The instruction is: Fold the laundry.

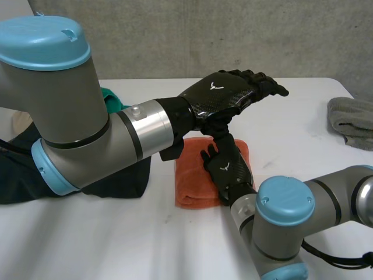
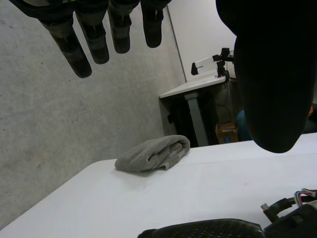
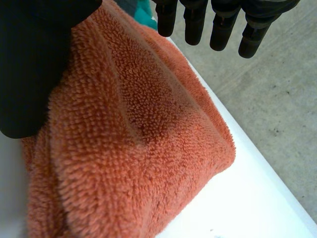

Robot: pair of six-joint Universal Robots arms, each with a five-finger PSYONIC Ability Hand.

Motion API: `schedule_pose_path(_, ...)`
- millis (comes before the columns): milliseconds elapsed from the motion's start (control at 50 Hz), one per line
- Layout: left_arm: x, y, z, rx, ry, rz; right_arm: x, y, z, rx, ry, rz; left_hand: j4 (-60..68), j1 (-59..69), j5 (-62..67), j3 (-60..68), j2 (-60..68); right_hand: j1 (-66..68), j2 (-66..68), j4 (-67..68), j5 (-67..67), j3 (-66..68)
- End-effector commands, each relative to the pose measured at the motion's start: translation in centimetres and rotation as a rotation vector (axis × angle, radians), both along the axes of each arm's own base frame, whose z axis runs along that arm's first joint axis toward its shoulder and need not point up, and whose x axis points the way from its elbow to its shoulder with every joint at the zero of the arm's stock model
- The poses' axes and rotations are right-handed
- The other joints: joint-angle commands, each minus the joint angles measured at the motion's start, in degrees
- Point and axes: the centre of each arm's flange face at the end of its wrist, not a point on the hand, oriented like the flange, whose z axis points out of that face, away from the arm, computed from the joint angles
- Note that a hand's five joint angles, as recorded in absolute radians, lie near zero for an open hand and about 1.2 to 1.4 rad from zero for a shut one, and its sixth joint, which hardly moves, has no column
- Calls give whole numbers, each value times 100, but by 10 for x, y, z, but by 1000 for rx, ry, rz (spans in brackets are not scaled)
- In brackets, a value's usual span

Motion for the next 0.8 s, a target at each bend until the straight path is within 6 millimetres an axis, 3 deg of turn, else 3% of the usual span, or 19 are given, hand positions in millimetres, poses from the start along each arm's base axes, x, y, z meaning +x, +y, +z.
schedule_pose_path(20,1,-1,0,1,0,3,7,-16,7,-28,-32,-8,-77,-40,-180,-114,-111,569,655,463,398,556)
schedule_pose_path(80,1,-2,0,0,1,4,11,-21,9,-40,-45,2,-77,-40,-180,-114,-111,3591,3677,3485,3420,3578)
schedule_pose_path(100,1,-2,1,0,1,6,13,-27,11,-45,-55,16,-77,-40,-180,-114,-111,6735,6821,6628,6564,6721)
schedule_pose_path(220,2,-3,5,-12,11,11,4,-64,32,-99,-102,-24,-77,-40,-180,-114,-111,6912,6998,6806,6741,6899)
schedule_pose_path(380,7,-1,31,-72,59,20,-35,-135,103,-291,-202,-172,-77,-40,-180,-114,-111,6912,6998,6806,6741,6899)
schedule_pose_path(400,9,-2,35,-82,66,27,-48,-151,115,-329,-214,-212,-77,-40,-180,-114,-111,6912,6998,6806,6741,6899)
schedule_pose_path(460,14,-9,47,-117,96,68,-71,-175,133,-391,-231,-265,-77,-40,-180,-114,-111,6912,6998,6806,6741,6899)
schedule_pose_path(480,15,-12,52,-131,110,84,-88,-189,143,-426,-241,-288,-77,-40,-180,-114,-111,6912,6998,6806,6741,6899)
schedule_pose_path(540,15,-13,53,-139,119,91,-116,-211,159,-487,-258,-307,-77,-40,-180,-114,-111,6912,6998,6806,6741,6899)
schedule_pose_path(560,14,-13,53,-142,121,93,-137,-225,165,-521,-270,-314,-77,-40,-180,-114,-111,6912,6998,6806,6741,6899)
schedule_pose_path(600,14,-12,53,-141,121,91,-158,-239,167,-550,-282,-310,-77,-40,-180,-114,-111,6912,6998,6806,6741,6899)
schedule_pose_path(660,13,-13,48,-131,111,91,-197,-267,148,-562,-287,-321,-77,-40,-179,-114,-110,6912,6998,6806,6741,6899)
schedule_pose_path(800,12,-12,35,-101,85,90,-272,-306,80,-488,-222,-401,-61,-23,-163,-98,-94,6912,6998,6806,6741,6899)
